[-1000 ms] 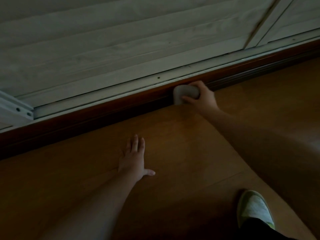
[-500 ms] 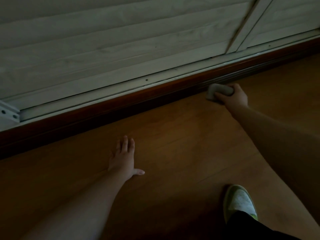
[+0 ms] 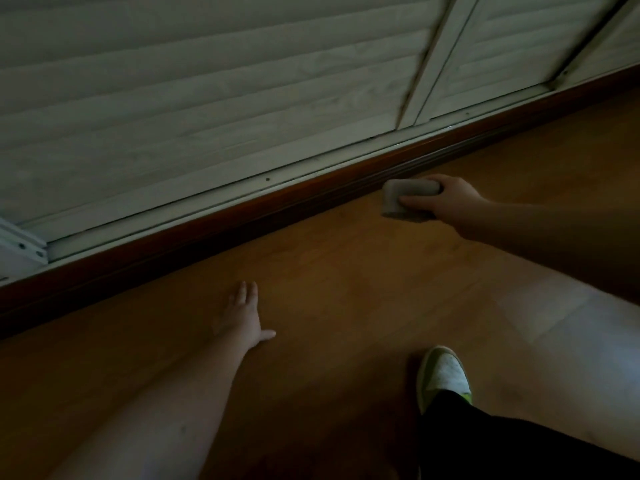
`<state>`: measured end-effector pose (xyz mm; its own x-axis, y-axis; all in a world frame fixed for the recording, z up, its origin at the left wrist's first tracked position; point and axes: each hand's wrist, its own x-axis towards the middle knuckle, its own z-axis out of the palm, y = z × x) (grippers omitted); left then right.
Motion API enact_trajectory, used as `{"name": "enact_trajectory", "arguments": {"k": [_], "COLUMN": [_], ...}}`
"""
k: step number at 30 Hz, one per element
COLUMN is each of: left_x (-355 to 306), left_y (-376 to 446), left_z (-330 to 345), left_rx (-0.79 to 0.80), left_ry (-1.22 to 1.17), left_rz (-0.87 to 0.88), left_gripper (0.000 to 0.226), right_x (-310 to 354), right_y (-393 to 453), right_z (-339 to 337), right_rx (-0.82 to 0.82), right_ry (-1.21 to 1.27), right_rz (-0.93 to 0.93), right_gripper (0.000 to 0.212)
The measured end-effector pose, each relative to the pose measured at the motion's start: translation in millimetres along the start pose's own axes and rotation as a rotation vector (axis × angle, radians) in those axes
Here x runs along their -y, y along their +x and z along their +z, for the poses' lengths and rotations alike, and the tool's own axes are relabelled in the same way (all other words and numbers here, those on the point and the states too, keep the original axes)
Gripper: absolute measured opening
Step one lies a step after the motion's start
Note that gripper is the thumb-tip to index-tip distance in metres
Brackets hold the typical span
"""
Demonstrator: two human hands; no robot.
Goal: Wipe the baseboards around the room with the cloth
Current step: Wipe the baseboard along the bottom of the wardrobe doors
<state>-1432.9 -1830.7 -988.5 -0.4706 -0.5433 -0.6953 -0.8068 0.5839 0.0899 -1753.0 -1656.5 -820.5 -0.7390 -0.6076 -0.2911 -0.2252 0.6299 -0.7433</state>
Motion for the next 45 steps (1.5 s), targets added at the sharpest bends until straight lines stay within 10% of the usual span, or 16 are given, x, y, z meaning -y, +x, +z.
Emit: {"name": "enact_trajectory", "arguments": {"k": [15, 45], "left_x": [-16.3, -111.1], "left_y": [28.4, 172.3], "left_z": [-131.4, -205.3], "left_rx": [-0.451, -0.525], "left_ry": [0.617, 0.686], "left_rz": [0.589, 1.026], "left_gripper": [0.07, 0.066], "right_x": [-38.8, -109.0], "right_y": [-7.4, 138.9], "right_z": [22.8, 165.4], "right_rx": [-0.07, -0.001], "right_ry": [-0.064, 0.032], "right_rz": [0.002, -0.25], "right_gripper": [0.056, 0.054]}}
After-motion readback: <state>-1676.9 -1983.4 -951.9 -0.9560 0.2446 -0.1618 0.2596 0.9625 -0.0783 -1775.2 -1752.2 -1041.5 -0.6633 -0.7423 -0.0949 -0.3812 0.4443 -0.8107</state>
